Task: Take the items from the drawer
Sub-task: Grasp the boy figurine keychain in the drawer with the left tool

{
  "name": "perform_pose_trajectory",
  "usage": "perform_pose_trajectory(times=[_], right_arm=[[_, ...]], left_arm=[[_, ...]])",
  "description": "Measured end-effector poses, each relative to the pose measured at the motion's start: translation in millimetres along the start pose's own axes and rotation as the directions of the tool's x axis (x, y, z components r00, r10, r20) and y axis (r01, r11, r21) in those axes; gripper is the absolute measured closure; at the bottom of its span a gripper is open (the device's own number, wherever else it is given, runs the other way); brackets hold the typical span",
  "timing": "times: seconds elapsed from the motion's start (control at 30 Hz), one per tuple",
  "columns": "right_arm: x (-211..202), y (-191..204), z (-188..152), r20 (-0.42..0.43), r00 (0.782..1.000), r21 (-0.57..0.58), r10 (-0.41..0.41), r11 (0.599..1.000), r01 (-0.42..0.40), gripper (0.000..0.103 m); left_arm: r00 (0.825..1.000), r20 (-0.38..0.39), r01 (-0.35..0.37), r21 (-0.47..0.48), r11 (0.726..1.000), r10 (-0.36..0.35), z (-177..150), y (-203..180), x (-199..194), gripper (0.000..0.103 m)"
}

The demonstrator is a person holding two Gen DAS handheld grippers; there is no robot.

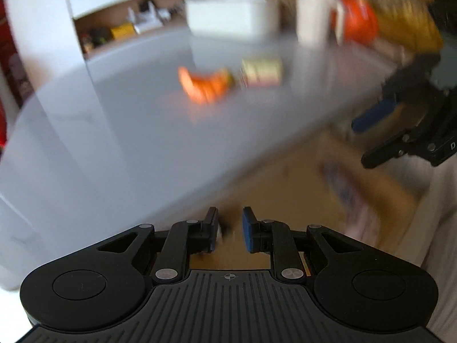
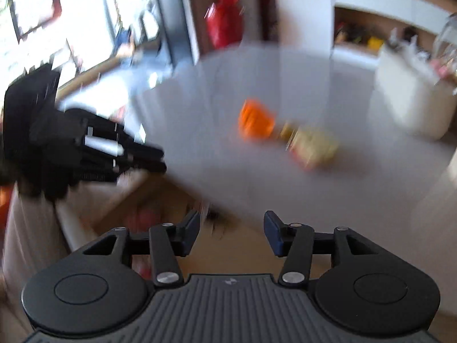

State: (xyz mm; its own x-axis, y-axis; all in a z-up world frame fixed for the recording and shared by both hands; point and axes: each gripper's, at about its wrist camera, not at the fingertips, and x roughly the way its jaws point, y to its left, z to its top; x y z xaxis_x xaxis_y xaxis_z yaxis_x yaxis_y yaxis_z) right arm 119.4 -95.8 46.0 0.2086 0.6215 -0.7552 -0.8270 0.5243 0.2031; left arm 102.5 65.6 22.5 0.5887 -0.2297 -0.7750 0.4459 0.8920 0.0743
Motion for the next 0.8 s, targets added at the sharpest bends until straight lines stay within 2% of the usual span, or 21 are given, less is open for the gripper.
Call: perform_pose_trajectory(times=[0.17, 0.33, 0.6, 0.7, 0.8], right_arm=[[50, 14, -30, -0.137, 0.988, -0.081, -0.065, 0.995, 0.055, 0.053], [70, 8, -42, -0.206, 0.974, -0.081, -0.092, 0.994, 0.077, 0.053], [81, -2, -45, -0.248, 0.968, -0.025, -0.046, 0.999, 0.041, 0.054], [84, -2, -44, -0.259, 0.965, -0.019, -0.037, 0.999, 0.033, 0.054], [87, -3, -45, -0.269, 0.963, -0.011, -0.033, 0.999, 0.031, 0.053]], left_arm=[[0.988, -0.105, -0.089, 0.179, 0.98, 0.109, -13, -18, 51, 0.08], [0.968, -0.182, -0.135, 0.213, 0.968, 0.175, -15, -15, 98, 0.078], [0.957, -0.165, -0.184, 0.282, 0.941, 0.237, -23, -20, 127, 0.076], [0.962, -0.179, -0.164, 0.228, 0.96, 0.207, -23, -13, 131, 0.068], [0.974, -0.203, -0.072, 0.14, 0.988, 0.1, -20, -5, 127, 0.063]])
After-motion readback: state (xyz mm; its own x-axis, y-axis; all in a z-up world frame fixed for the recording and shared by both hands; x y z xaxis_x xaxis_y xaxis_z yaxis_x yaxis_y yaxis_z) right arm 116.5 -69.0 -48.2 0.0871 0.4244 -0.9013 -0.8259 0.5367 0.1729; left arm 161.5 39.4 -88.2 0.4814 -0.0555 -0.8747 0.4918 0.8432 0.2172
